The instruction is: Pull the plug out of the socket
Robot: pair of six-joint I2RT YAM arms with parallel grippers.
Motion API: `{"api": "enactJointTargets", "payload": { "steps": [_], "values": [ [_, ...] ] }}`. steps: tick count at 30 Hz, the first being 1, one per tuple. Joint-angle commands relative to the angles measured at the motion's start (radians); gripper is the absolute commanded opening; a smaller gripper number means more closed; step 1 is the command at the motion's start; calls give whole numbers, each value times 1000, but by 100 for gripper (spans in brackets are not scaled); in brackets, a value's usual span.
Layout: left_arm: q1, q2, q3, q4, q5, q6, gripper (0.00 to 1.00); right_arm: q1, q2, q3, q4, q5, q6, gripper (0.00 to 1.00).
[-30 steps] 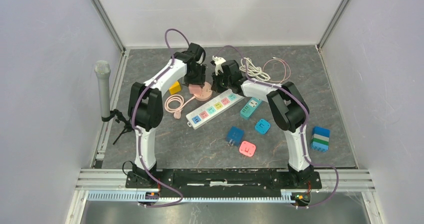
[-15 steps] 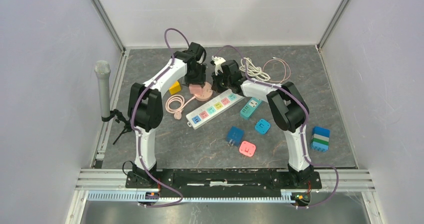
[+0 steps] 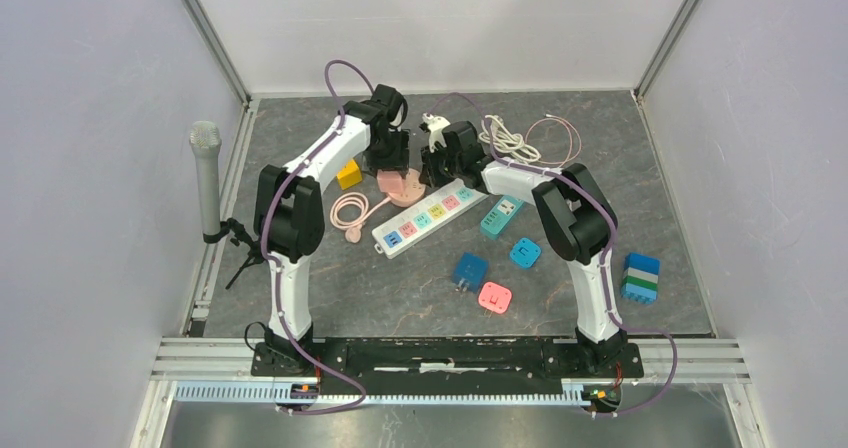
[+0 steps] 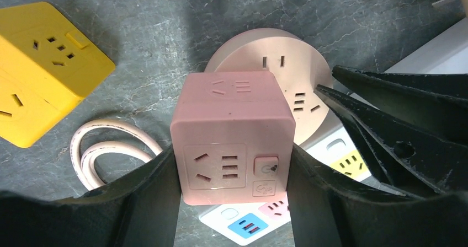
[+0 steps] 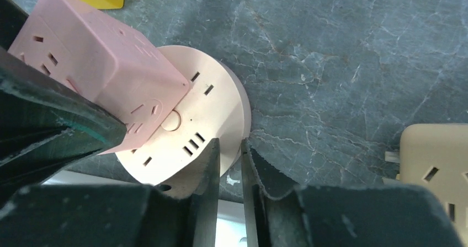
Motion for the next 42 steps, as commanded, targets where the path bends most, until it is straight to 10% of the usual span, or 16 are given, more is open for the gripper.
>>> {"api": "enactJointTargets", "payload": {
  "steps": [1, 21, 42],
  "values": [
    [-46, -29, 42, 87, 155, -57, 3, 21, 71, -25, -106, -72, 12, 30],
    [-36, -88, 166, 10, 176, -7, 3, 27, 106, -41, -252, 83, -111, 34],
    [-51, -80, -61, 166, 44, -1, 3, -29, 42, -80, 111, -339, 189, 63]
  ]
}}
